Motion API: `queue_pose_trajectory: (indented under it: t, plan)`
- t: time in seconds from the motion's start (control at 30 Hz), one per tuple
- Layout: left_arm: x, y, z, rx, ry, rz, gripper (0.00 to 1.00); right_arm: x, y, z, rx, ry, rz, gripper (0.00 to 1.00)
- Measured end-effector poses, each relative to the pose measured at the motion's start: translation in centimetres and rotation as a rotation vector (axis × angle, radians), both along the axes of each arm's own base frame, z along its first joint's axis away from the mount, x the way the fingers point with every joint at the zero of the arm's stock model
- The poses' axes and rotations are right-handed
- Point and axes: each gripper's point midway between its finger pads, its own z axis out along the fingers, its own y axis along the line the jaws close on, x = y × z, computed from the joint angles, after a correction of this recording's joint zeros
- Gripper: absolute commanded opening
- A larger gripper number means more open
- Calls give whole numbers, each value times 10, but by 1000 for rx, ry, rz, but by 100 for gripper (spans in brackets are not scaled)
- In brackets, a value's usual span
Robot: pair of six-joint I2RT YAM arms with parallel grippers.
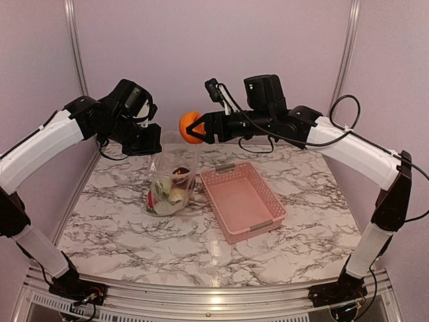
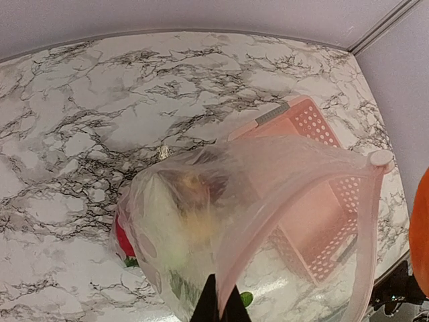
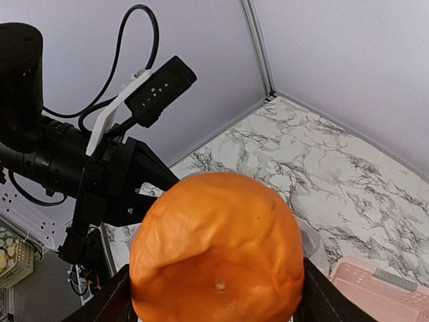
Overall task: Place the food in the zip-top bag and seal the zipper
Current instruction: Place the fake fruit in the zipper food storage bag.
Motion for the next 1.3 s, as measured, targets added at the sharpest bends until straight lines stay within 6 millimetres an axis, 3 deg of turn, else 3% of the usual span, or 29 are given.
queue_pose_trajectory:
  t: [0.13,0.37,0.5,0.67,0.83,0.97,1.2,1.3]
  plan:
    - [0,0,0,-2,2,-1,0,-2,3,12,31,-21,19,62]
    - [1,1,0,-6,4,4,0,-6,9,12,34,-22,37,62]
    - [2,3,0,-7,5,9,0,-7,23,6,14,-29,56,62]
    - [4,5,0,-9,6,14,0,-9,35,-16,-31,-10,72,63]
    - [5,6,0,-11,7,17,0,-4,37,-38,-91,17,54,73]
    - [6,6,0,-14,7,17,0,0,39,-44,-112,25,47,77]
    - [8,8,1,-18,3,24,0,4,41,-28,-111,4,45,92]
    - [9,8,2,-19,0,27,0,3,40,-20,-111,-11,47,93]
